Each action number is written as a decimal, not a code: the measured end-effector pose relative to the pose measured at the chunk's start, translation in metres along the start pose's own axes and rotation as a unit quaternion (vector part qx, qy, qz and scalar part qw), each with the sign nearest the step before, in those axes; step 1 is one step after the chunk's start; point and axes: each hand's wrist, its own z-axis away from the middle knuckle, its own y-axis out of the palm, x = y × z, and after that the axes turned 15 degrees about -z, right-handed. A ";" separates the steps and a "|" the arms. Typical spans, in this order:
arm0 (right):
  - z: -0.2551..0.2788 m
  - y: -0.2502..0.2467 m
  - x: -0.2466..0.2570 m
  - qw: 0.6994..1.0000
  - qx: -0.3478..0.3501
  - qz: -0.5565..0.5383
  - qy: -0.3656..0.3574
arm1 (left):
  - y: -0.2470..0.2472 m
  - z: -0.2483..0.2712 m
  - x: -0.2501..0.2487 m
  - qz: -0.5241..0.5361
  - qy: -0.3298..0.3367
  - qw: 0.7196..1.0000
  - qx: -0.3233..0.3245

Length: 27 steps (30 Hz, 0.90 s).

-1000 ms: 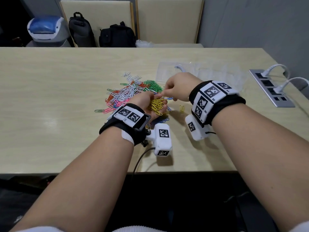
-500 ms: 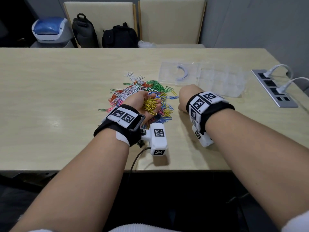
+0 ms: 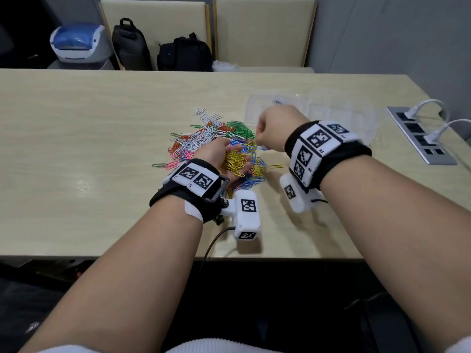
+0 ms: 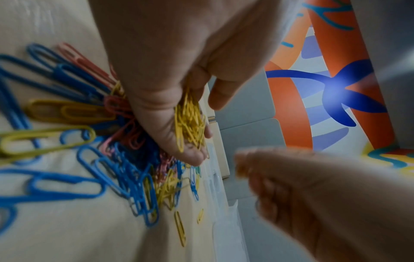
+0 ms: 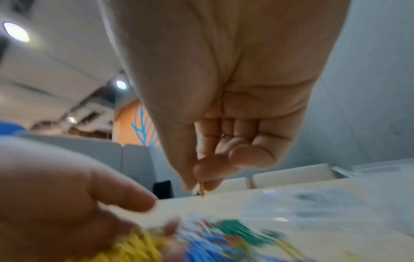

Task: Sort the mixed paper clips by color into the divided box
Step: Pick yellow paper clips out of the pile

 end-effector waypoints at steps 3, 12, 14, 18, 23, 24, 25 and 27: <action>0.006 -0.010 0.020 0.996 0.020 -0.081 -0.045 | 0.005 0.000 0.002 0.019 0.004 0.999 0.033; 0.005 0.017 -0.003 0.992 0.089 0.063 0.065 | -0.009 -0.004 -0.001 0.039 0.015 0.999 -0.003; 0.005 0.028 -0.007 0.991 0.093 0.065 0.068 | -0.011 -0.002 -0.002 0.034 0.021 0.999 -0.005; 0.003 0.038 -0.010 0.995 0.066 0.067 0.028 | -0.012 0.002 -0.002 0.002 0.021 1.000 -0.014; 0.000 0.038 -0.018 0.997 0.054 0.052 0.027 | -0.012 0.005 0.003 -0.011 0.009 1.000 0.000; 0.000 0.036 -0.019 0.997 0.056 0.051 0.032 | -0.011 0.005 0.003 -0.013 0.009 1.000 0.000; 0.000 0.034 -0.021 0.997 0.054 0.049 0.035 | -0.011 0.005 0.004 -0.015 0.009 1.000 -0.003; 0.001 0.027 -0.022 0.997 0.045 0.051 0.027 | -0.009 0.005 0.004 -0.016 0.010 1.000 -0.007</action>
